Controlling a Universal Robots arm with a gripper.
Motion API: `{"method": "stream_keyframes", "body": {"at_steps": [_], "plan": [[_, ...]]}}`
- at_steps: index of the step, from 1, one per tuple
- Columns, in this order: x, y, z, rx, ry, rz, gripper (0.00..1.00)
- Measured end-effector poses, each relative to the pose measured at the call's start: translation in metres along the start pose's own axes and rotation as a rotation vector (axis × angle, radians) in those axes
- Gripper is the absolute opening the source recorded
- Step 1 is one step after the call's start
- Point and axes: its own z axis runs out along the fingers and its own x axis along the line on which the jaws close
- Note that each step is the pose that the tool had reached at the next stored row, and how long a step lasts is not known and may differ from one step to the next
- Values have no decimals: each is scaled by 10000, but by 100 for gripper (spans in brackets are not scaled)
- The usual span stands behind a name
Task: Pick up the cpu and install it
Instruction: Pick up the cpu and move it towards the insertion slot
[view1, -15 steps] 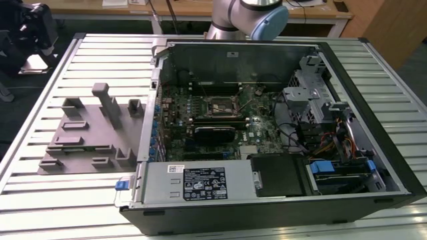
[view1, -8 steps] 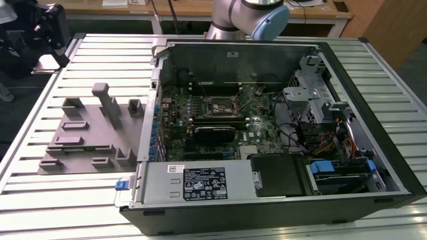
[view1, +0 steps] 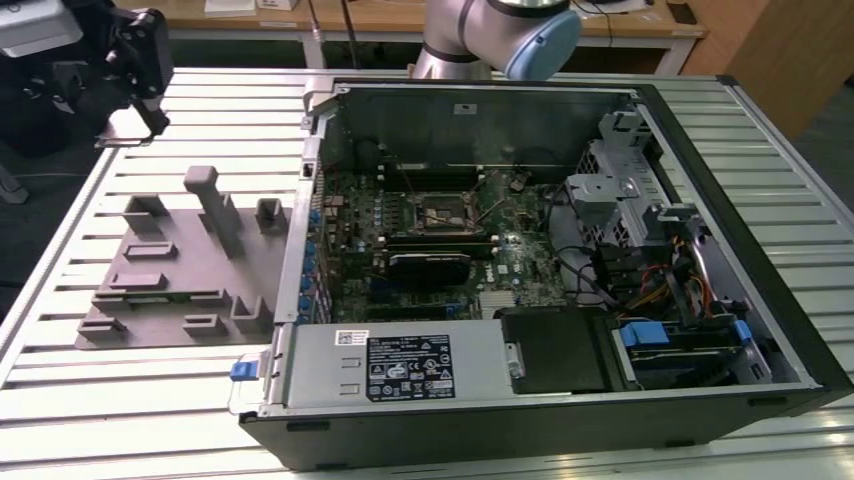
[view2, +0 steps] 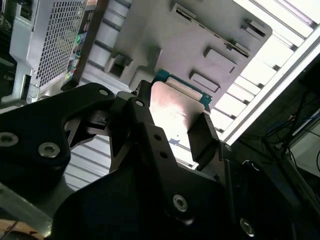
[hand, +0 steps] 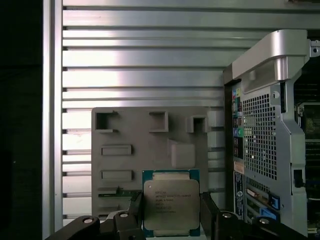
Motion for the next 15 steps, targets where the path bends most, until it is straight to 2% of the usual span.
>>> {"method": "stream_keyframes", "body": {"at_steps": [9,15], "plan": [[-245,8,13,-1,-1,0,54],[-448,14,24,-1,-1,0,54]]}}
